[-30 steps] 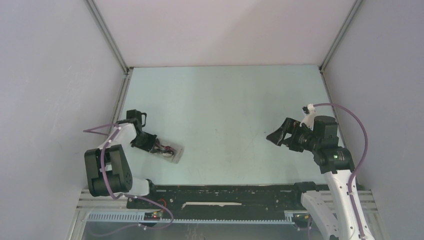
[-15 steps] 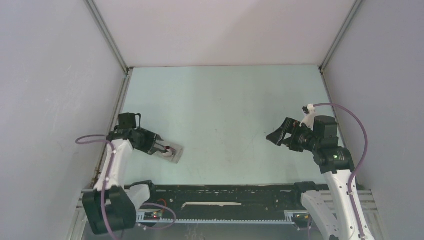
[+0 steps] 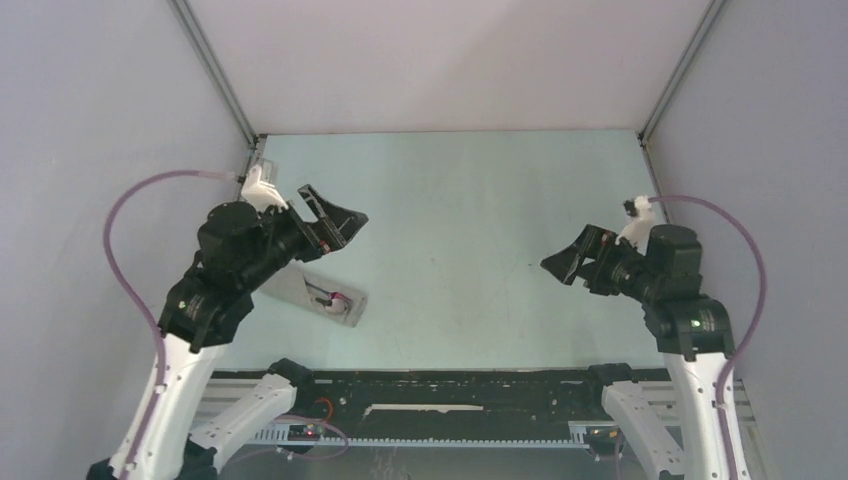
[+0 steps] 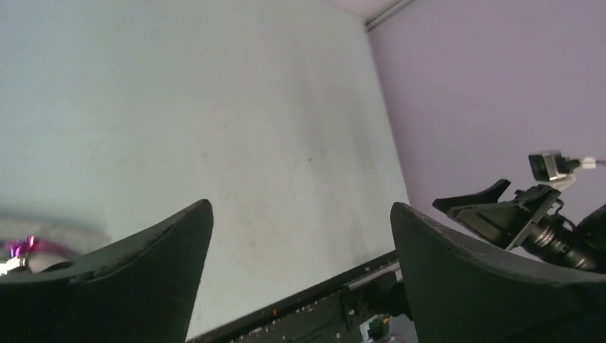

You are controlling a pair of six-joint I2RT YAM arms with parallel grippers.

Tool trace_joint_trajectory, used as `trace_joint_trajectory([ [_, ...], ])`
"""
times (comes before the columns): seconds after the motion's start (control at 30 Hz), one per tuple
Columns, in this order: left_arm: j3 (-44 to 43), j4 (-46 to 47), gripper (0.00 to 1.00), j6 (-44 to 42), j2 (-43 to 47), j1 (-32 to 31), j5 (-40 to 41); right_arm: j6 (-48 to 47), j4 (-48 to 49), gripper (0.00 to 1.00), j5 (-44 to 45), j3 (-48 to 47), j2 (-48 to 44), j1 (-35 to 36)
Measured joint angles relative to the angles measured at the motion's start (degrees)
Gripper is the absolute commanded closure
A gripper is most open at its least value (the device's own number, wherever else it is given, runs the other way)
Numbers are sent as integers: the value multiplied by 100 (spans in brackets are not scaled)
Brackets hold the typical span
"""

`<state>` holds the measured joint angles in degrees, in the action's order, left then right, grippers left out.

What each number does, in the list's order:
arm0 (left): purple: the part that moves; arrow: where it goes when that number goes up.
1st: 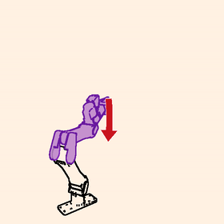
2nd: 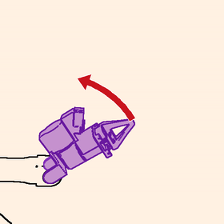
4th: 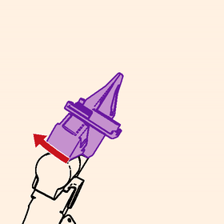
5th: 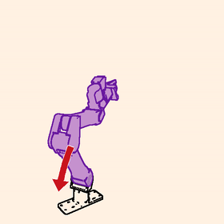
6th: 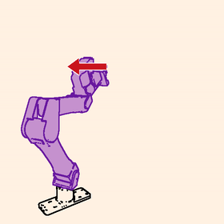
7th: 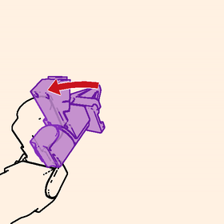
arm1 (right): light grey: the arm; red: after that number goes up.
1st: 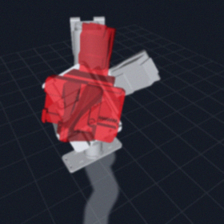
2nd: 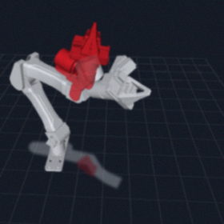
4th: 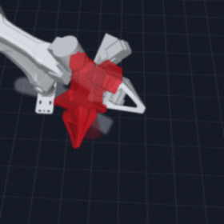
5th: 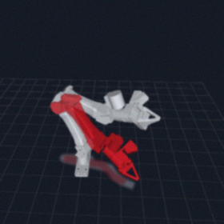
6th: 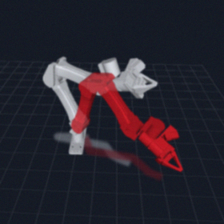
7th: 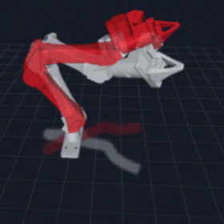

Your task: Fold the napkin into a case and place the utensils inside

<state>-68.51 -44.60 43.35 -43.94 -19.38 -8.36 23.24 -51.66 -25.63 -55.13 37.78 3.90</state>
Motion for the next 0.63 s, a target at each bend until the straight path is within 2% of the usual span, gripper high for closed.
trace_joint_trajectory([
  [0.07,-494,81,0,-352,-109,-588,409,-33,-149,0,33,-509,-4,0],
  [0.2,-1163,350,0,-1086,-188,-1259,1034,-149,-428,0,179,-1707,-122,0],
  [0.4,-1764,601,0,-2127,-144,-1340,1333,-367,-837,0,756,-3364,-450,0],
  [0.63,-2328,678,0,-2911,164,-1349,1449,-544,-1023,0,1519,-3897,-625,0],
])
